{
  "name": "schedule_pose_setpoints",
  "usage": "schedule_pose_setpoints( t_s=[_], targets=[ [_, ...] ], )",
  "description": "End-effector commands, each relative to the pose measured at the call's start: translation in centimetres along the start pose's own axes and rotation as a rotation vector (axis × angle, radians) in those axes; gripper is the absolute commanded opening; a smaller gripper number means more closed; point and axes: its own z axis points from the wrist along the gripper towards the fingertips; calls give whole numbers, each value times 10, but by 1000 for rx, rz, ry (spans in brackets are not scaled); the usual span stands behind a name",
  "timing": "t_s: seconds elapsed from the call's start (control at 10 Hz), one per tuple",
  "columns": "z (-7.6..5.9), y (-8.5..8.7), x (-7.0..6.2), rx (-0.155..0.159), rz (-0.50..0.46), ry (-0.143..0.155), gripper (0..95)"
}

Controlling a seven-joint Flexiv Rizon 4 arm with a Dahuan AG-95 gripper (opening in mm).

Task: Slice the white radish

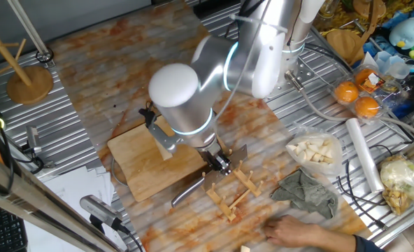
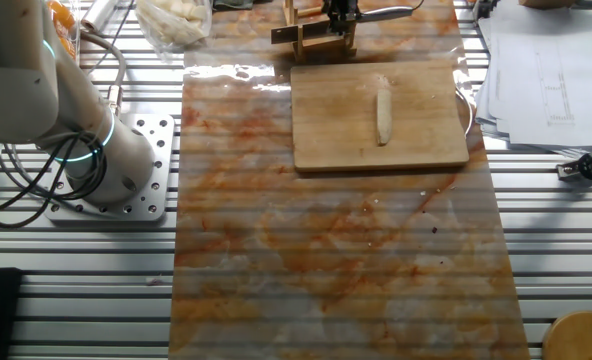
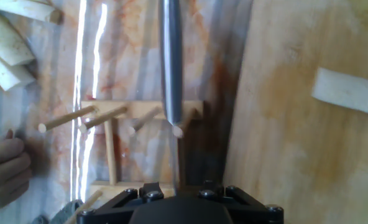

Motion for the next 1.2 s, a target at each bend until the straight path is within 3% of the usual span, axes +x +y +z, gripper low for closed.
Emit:
schedule_pose_setpoints(
  t_s=[0.1, 0.6, 1.2],
  targets=[
    [7, -3, -2, -3, -9, -3, 380],
    [32, -1, -1, 4, -17, -12, 380],
    [46, 0, -2, 10, -26, -26, 380]
  ],
)
